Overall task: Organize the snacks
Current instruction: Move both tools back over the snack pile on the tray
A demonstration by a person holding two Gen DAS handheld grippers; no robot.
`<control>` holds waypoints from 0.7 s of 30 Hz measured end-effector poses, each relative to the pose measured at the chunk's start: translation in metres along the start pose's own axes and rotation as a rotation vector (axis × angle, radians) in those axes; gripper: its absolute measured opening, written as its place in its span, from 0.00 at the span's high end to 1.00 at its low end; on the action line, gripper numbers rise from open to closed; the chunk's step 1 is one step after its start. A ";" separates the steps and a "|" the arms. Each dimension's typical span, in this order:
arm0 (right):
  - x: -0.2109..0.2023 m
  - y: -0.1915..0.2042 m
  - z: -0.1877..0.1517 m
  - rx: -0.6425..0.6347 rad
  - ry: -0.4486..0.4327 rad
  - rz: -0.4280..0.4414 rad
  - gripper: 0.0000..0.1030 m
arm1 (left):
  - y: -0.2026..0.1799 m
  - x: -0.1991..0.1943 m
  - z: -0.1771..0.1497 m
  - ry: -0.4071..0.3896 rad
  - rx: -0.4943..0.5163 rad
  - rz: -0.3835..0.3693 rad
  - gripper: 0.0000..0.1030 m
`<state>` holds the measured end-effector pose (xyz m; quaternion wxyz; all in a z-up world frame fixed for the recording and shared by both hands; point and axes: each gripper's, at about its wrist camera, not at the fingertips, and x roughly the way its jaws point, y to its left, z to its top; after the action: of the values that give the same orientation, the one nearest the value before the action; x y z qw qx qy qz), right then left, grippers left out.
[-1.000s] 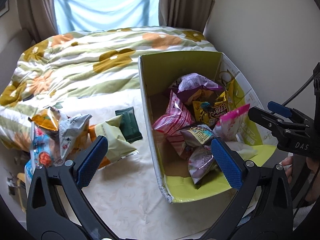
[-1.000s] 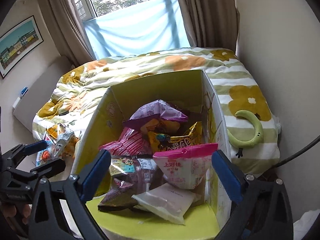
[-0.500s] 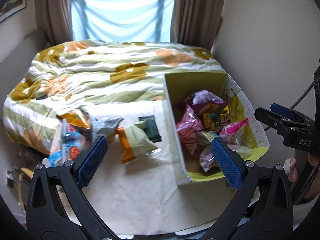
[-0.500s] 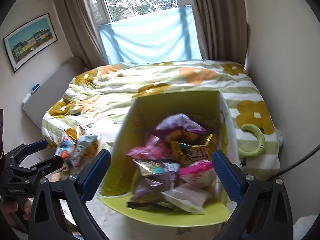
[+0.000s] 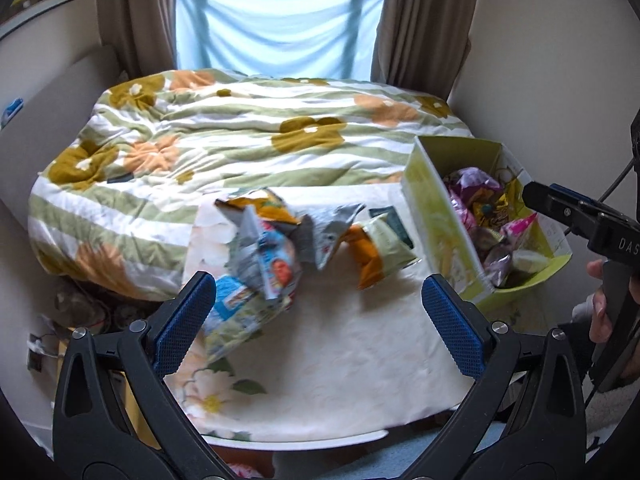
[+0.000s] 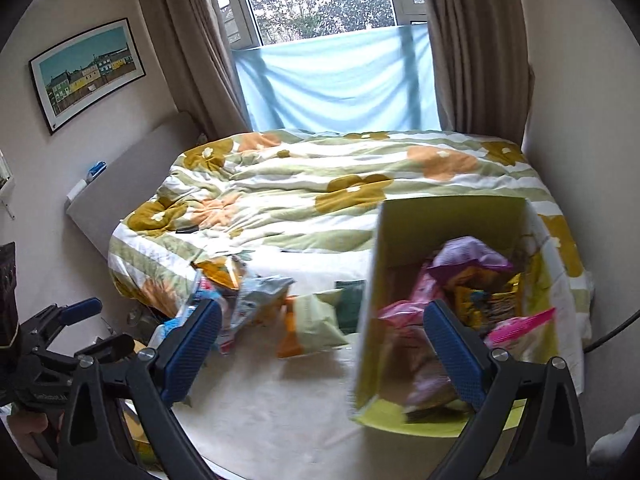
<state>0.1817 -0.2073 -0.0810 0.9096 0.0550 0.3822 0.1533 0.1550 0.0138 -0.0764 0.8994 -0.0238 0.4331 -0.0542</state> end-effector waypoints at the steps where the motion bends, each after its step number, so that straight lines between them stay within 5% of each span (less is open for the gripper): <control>1: 0.005 0.012 -0.001 0.005 0.003 0.006 0.02 | 0.010 0.000 -0.002 0.006 0.003 -0.006 0.01; 15: 0.088 0.118 -0.021 0.021 0.091 0.015 0.02 | 0.113 0.061 -0.036 0.152 0.118 -0.121 0.01; 21: 0.126 0.136 -0.028 -0.016 0.157 0.014 0.02 | 0.100 0.097 -0.055 0.136 0.340 -0.035 0.01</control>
<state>0.2131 -0.0380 -0.1567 0.8761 0.0380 0.4507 0.1667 0.1793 0.1020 -0.1950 0.8580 0.1249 0.4770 -0.1437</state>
